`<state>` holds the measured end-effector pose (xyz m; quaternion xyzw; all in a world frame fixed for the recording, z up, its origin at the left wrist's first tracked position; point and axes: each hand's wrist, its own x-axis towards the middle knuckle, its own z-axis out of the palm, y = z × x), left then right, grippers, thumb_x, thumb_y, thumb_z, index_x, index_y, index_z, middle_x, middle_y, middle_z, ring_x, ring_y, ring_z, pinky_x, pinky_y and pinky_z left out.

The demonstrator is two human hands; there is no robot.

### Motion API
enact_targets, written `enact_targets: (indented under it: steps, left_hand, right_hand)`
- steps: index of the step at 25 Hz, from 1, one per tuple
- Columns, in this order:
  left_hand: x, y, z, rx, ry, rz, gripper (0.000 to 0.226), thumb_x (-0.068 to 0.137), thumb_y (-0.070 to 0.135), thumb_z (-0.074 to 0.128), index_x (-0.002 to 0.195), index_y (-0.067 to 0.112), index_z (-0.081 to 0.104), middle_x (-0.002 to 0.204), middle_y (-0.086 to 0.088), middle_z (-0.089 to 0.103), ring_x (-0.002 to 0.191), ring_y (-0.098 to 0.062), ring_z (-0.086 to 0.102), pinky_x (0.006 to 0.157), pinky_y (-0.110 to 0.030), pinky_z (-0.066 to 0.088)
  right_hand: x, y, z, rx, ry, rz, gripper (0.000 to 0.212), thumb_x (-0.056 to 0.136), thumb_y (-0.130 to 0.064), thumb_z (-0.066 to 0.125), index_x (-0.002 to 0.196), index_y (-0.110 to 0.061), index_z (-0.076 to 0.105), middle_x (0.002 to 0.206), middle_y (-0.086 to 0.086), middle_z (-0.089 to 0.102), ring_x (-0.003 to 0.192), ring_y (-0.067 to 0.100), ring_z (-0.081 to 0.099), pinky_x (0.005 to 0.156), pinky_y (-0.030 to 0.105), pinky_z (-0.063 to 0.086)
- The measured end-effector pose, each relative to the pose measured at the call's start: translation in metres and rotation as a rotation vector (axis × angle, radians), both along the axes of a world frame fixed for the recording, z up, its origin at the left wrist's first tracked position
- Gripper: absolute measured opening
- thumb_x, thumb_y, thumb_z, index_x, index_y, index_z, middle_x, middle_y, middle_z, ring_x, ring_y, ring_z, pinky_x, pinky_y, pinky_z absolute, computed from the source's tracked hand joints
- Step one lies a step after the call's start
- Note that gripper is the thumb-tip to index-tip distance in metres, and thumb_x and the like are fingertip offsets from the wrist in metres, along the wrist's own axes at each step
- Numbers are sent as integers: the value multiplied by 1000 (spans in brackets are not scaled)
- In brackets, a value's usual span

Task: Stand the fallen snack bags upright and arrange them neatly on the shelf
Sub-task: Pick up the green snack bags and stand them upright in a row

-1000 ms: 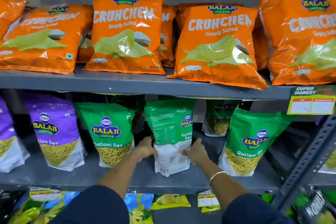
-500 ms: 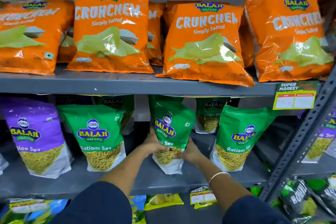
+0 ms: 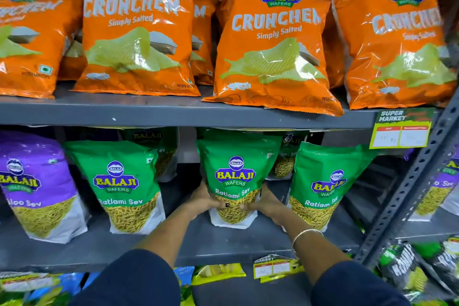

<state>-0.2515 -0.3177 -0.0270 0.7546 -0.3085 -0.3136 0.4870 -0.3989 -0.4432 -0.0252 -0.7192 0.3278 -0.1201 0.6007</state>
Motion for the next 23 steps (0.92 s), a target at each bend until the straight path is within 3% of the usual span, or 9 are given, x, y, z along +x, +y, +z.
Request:
enact_targets:
  steps: [5, 10, 13, 15, 17, 19, 21, 23]
  left_hand:
    - [-2, 4, -8, -16, 0, 53, 82, 62, 1, 81, 131, 8, 38, 129, -11, 59, 112, -18, 54, 95, -29, 43]
    - [-4, 23, -9, -2, -33, 43, 77, 60, 4, 83, 128, 11, 47, 122, -7, 63, 109, -18, 57, 95, -31, 46]
    - [-1, 36, -12, 25, -59, 63, 73, 62, 3, 82, 127, 8, 50, 120, -6, 64, 111, -22, 58, 92, -29, 46]
    - [2, 37, -13, 34, -74, 79, 73, 61, 2, 82, 127, 7, 51, 126, -11, 63, 116, -26, 58, 98, -34, 47]
    - [2, 37, -14, 41, -78, 77, 76, 61, 5, 82, 129, 8, 48, 129, -12, 62, 119, -28, 57, 103, -39, 45]
    - [2, 40, -20, 39, -69, 52, 89, 56, 12, 86, 134, 12, 41, 131, -11, 59, 123, -27, 53, 107, -43, 42]
    - [4, 40, -33, 52, -40, 18, 107, 44, 26, 89, 136, 17, 35, 134, -9, 57, 127, -26, 50, 109, -46, 40]
    - [1, 37, -42, 65, -39, 29, 102, 44, 27, 88, 131, 17, 37, 132, -9, 57, 125, -27, 51, 108, -47, 41]
  right_hand:
    - [3, -3, -7, -42, 36, -7, 82, 64, -10, 82, 131, -6, 35, 133, 11, 54, 126, 27, 48, 111, 39, 37]
    - [-6, 10, -11, -34, 5, 84, 91, 52, -31, 88, 129, -10, 44, 131, 10, 59, 119, 25, 56, 106, 43, 44]
    - [-2, 24, 38, 145, -225, 90, 56, 69, -12, 76, 120, -7, 53, 125, 9, 60, 96, 16, 62, 84, 29, 49]
    - [6, 25, 78, 177, -389, -13, 39, 79, 2, 64, 117, 2, 57, 124, 18, 59, 85, 17, 61, 90, 36, 50]
    - [8, 22, 94, 164, -452, -29, 25, 82, 3, 59, 107, 1, 62, 128, 26, 57, 84, 19, 63, 96, 37, 47]
    - [-3, 23, 82, 162, -328, 0, 31, 84, -3, 60, 114, -3, 58, 131, 20, 57, 93, 20, 60, 96, 35, 41]
    - [-16, 29, 49, 91, -83, 128, 51, 80, -5, 66, 127, -7, 48, 130, 12, 57, 107, 20, 54, 98, 33, 37]
    - [-22, 31, 15, -7, 25, 150, 66, 74, -2, 72, 132, -8, 41, 133, 12, 54, 115, 20, 49, 102, 33, 37]
